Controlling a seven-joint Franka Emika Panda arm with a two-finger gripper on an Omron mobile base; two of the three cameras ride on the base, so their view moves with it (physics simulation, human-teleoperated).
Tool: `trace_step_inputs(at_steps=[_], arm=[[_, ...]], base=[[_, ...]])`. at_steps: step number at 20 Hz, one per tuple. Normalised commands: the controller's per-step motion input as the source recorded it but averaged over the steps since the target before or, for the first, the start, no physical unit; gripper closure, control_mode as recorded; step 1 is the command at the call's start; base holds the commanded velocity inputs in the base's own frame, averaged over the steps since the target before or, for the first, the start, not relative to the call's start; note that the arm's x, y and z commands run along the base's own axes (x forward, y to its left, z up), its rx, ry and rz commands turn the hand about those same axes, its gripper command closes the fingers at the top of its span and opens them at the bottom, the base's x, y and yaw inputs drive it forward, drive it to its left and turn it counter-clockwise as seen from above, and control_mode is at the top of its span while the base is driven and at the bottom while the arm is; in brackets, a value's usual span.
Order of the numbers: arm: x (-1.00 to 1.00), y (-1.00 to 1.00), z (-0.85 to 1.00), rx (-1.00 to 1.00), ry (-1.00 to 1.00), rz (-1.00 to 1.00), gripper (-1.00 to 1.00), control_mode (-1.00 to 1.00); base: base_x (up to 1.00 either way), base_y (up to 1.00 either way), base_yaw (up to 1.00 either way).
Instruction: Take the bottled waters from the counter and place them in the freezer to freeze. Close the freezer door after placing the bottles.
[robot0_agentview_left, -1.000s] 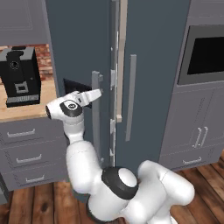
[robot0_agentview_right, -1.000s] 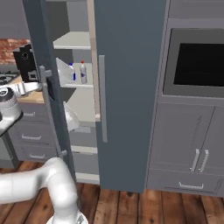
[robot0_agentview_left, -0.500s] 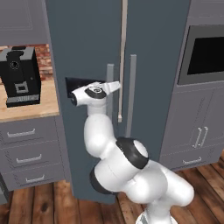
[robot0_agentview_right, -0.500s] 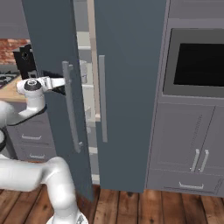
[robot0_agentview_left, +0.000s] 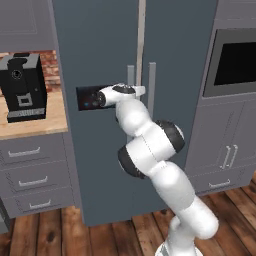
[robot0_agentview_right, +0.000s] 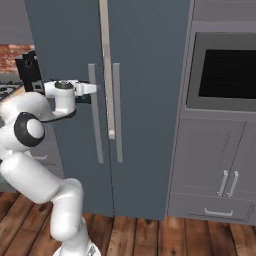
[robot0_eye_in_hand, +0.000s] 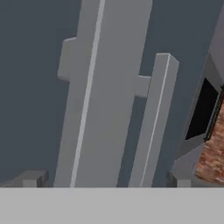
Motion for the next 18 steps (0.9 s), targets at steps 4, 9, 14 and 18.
trace_step_inputs(at_steps=[4, 9, 14, 18], arm=[[0.67, -0.56, -0.04, 0.08, 0.0, 0.0, -1.0, -1.0], [0.42, -0.28, -0.02, 0.0, 0.0, 0.0, -1.0, -1.0], [0.32, -0.27, -0.04, 0.0, 0.0, 0.0, -1.0, -1.0], [0.0, 0.0, 0.0, 0.0, 0.0, 0.0, -1.0, -1.0]], base=[[0.0, 0.0, 0.0], [0.0, 0.0, 0.0], [0.0, 0.0, 0.0], [0.0, 0.0, 0.0]])
